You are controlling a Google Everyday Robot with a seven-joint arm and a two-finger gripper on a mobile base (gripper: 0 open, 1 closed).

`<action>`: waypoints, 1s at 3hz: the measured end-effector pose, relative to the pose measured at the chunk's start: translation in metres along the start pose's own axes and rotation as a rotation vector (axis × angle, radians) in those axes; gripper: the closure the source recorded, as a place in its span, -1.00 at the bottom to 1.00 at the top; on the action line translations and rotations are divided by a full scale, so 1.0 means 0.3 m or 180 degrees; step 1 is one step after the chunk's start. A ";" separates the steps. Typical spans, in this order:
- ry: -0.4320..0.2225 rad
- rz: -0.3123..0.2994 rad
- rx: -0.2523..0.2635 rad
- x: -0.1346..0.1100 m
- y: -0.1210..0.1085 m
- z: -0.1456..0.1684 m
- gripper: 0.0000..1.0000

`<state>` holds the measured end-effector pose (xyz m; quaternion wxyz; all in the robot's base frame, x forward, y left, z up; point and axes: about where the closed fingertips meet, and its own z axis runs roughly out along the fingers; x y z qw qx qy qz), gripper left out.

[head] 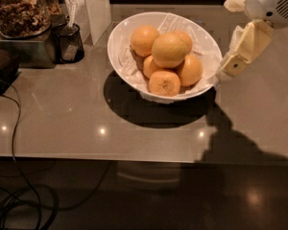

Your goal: Pick orange from white bowl

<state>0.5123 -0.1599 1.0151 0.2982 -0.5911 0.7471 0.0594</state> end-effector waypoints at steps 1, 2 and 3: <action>-0.0181 0.0043 -0.0149 -0.029 -0.022 0.088 -1.00; -0.0363 0.0045 -0.0355 -0.083 -0.050 0.198 -1.00; -0.0365 0.0051 -0.0367 -0.081 -0.052 0.206 -0.62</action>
Offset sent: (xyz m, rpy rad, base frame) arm 0.0673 0.0725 -0.0514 0.1977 0.1184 0.1346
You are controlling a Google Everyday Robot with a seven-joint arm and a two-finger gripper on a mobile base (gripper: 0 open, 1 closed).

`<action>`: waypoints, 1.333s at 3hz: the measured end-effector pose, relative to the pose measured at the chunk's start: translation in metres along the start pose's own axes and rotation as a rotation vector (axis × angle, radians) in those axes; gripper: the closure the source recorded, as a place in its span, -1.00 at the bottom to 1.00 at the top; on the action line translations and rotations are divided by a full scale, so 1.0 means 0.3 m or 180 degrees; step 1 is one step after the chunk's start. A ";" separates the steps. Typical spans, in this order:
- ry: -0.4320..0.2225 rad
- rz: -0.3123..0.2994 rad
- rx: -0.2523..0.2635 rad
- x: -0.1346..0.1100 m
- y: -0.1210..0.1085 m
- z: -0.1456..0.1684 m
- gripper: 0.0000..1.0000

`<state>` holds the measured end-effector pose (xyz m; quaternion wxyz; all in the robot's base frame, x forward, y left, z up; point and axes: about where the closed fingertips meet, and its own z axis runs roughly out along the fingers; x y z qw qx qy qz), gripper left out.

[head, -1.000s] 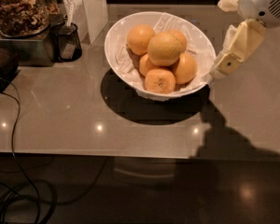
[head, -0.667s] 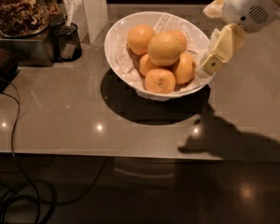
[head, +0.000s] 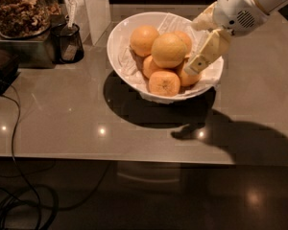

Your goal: Pick orange from white bowl

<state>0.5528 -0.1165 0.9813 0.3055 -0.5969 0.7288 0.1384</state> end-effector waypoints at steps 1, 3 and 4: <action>0.0000 0.0000 0.0000 0.000 0.000 0.000 -0.44; -0.0177 -0.0037 -0.0177 -0.026 -0.072 0.130 -0.54; -0.0290 -0.0080 -0.0350 -0.062 -0.100 0.227 -0.46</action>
Offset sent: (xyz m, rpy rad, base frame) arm 0.0295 0.0114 -0.0243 0.0661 0.0257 0.0167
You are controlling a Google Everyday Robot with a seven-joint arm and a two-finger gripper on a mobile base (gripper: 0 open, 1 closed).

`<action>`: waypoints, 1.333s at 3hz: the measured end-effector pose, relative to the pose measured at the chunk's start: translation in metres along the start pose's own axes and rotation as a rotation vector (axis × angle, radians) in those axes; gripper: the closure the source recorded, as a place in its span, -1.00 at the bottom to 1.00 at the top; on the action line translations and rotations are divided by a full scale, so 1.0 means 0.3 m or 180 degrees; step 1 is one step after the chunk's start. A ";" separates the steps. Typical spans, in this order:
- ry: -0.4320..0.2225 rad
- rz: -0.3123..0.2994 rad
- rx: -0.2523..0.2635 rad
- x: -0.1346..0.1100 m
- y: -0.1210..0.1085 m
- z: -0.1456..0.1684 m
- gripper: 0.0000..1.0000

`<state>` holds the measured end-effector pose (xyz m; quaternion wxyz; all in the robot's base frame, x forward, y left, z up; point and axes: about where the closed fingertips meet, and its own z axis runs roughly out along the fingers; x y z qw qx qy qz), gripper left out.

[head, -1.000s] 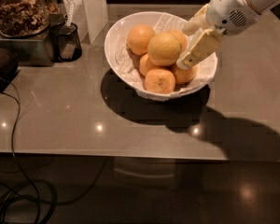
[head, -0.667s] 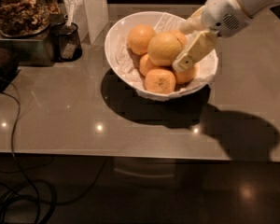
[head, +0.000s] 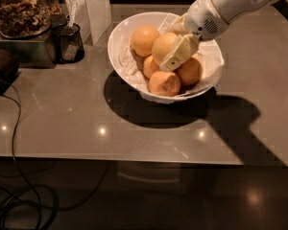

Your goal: Pick orange from white bowl

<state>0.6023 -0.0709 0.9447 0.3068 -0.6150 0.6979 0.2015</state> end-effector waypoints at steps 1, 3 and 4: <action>-0.0029 0.0019 -0.0176 -0.002 -0.010 0.079 -0.35; -0.0032 0.0052 -0.0205 -0.013 -0.014 0.072 0.55; -0.0033 0.0051 -0.0205 -0.015 -0.017 0.069 0.99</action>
Offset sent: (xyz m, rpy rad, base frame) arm 0.0104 0.0285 -0.0414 0.0066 0.1246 0.0719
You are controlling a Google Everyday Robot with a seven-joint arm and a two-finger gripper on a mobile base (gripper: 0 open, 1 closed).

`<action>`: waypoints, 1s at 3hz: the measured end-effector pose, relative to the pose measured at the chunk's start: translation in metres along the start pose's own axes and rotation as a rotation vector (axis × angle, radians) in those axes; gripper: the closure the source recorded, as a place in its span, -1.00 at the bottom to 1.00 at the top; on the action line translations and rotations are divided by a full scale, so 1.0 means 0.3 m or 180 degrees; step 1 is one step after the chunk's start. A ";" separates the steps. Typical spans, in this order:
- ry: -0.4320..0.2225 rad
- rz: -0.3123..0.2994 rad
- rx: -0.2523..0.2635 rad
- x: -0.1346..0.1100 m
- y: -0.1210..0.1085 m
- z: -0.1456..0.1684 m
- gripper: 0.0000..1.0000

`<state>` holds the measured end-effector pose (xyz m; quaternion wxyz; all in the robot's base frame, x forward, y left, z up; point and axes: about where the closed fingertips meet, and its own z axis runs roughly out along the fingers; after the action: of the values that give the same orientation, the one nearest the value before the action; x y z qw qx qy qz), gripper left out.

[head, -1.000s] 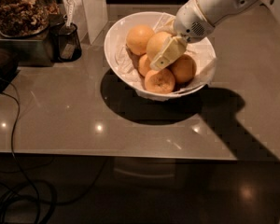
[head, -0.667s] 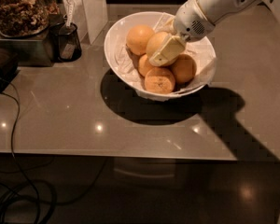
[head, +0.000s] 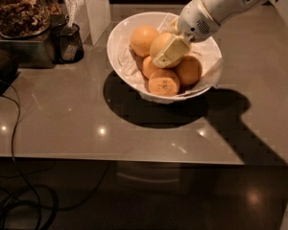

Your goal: Pick orange from white bowl

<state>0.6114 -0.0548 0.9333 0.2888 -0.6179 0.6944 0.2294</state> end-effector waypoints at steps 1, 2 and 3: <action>-0.0318 -0.0019 0.0113 -0.018 0.045 -0.098 1.00; -0.0718 0.0065 0.0200 -0.021 0.153 -0.242 1.00; -0.1065 0.0304 0.0301 -0.001 0.308 -0.367 1.00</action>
Offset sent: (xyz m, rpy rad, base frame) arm -0.1134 -0.0912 0.0968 0.3950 -0.0664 -0.1213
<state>0.5068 -0.1168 1.0100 0.4179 -0.5231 0.6752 0.3096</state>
